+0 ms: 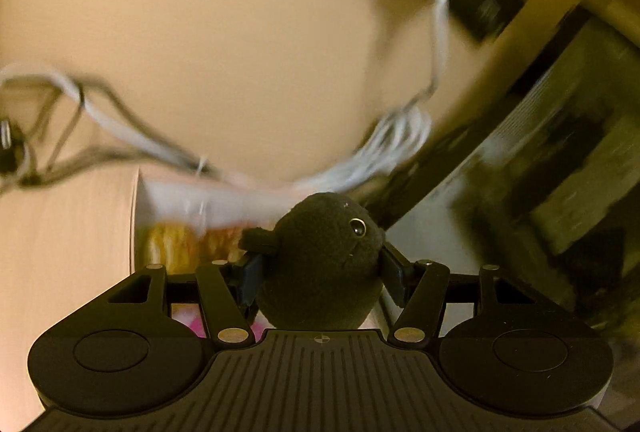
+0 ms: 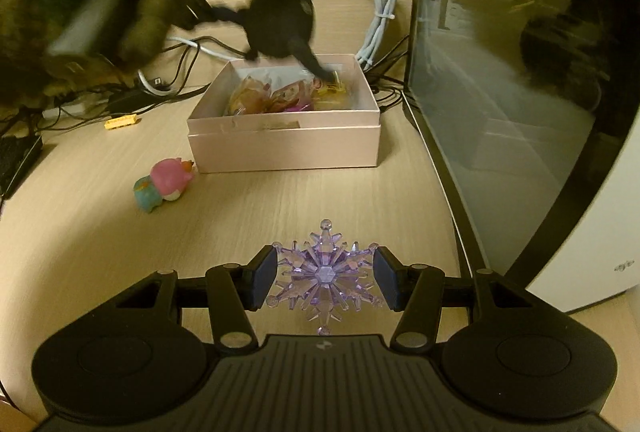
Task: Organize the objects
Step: 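Carry the black plush over the pink box and open the left gripper, then carry the purple snowflake into the pink box and open the right gripper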
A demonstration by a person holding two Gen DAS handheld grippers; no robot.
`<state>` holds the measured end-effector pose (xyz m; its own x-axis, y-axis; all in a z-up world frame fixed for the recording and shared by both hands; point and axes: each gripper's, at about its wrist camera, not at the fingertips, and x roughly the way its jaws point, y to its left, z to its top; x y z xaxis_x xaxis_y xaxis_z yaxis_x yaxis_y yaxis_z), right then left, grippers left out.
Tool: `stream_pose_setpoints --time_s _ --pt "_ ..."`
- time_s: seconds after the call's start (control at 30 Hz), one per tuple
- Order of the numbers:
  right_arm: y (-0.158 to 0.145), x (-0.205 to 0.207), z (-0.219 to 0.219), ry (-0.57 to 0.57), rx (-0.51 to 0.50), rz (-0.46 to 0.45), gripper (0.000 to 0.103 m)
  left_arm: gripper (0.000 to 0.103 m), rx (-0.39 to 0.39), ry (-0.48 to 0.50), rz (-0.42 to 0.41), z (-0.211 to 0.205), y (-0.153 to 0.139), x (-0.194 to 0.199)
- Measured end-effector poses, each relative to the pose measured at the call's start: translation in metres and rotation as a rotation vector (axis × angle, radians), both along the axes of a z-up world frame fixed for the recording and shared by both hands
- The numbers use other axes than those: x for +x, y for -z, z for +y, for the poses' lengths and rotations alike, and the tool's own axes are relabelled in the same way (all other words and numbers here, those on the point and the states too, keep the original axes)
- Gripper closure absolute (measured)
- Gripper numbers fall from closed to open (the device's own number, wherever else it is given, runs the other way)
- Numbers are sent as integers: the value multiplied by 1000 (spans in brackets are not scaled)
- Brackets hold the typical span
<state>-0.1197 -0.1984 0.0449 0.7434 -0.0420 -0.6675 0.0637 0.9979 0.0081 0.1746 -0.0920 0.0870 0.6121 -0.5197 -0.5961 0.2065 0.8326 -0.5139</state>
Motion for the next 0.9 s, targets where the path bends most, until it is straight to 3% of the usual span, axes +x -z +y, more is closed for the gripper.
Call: stream_pose_setpoints --time_s 0.1,0.17,0.27,0.43,0.6,0.73,0.9 --pt "1 2 -1 -9 -7 0 50 34 98 37 113 -9 33 7" --pt "2 1 -3 -10 -6 1 50 26 153 78 164 -12 48 6" --pt "5 2 -6 -11 -3 9 50 31 181 84 105 -10 40 -4" --pt "9 6 -8 -21 5 12 50 31 13 -11 -93 27 -6 -30" --pt "0 15 -10 -27 11 -18 50 31 -7 -129 -177 82 -26 -73" --pt "-18 36 -12 -36 31 -60 50 31 53 -175 -110 123 -8 -115" --pt "-50 83 -8 -42 43 -146 50 31 146 -132 11 144 31 -164"
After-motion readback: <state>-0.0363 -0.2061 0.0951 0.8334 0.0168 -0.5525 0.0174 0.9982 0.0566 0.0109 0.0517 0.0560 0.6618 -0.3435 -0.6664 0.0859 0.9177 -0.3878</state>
